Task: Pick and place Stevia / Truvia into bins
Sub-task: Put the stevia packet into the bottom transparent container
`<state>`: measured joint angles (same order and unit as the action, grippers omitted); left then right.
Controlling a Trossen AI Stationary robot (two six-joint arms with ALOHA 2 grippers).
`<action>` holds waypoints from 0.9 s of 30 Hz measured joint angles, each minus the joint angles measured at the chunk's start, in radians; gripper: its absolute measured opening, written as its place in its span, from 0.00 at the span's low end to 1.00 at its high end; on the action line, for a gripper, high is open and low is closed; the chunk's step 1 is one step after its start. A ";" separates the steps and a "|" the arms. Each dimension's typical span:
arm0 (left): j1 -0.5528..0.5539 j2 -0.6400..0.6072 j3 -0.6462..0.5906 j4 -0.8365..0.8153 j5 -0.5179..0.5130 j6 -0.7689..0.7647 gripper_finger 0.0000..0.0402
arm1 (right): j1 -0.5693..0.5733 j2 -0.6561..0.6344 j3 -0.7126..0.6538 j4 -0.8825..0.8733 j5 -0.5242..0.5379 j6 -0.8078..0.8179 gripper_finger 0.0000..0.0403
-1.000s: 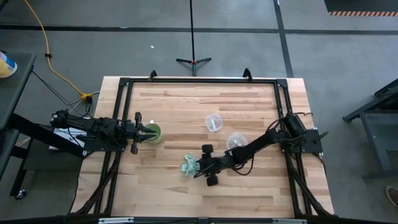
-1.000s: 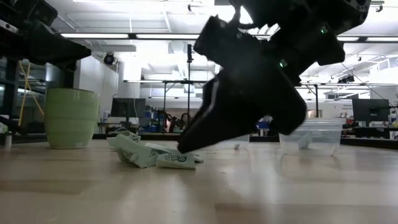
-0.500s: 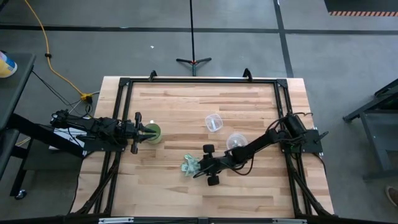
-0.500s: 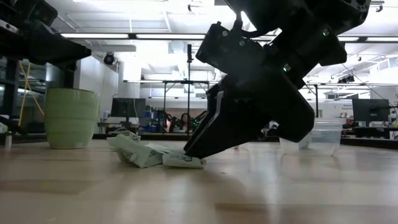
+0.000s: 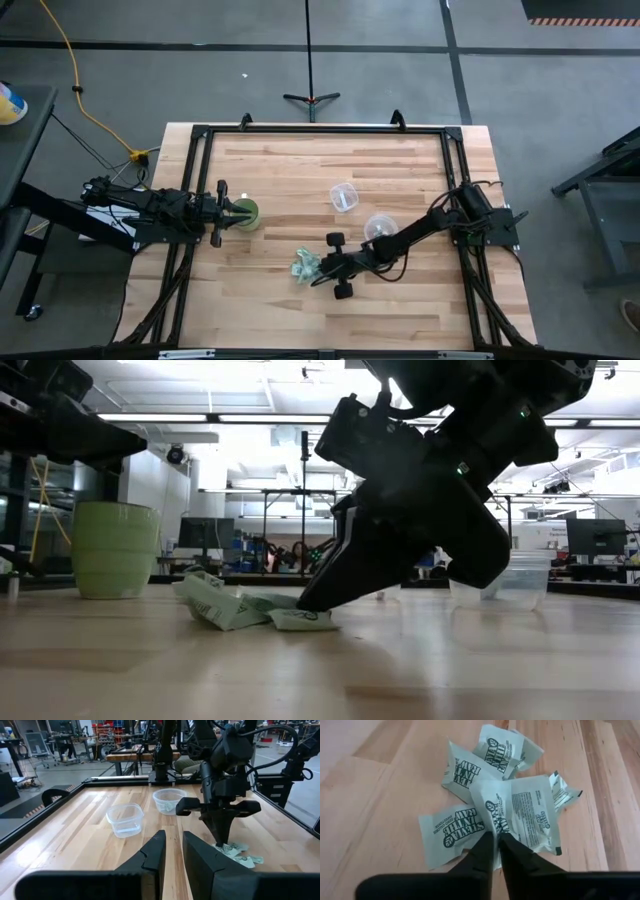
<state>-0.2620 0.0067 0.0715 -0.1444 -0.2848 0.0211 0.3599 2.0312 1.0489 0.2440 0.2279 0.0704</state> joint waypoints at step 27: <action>0.000 0.000 0.000 0.000 0.001 0.000 0.25 | 0.124 -0.502 -0.001 -0.990 0.322 0.489 0.01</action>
<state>-0.2619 0.0069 0.0711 -0.1447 -0.2836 0.0211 0.4835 1.5291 1.0481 -0.7457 0.5497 0.5595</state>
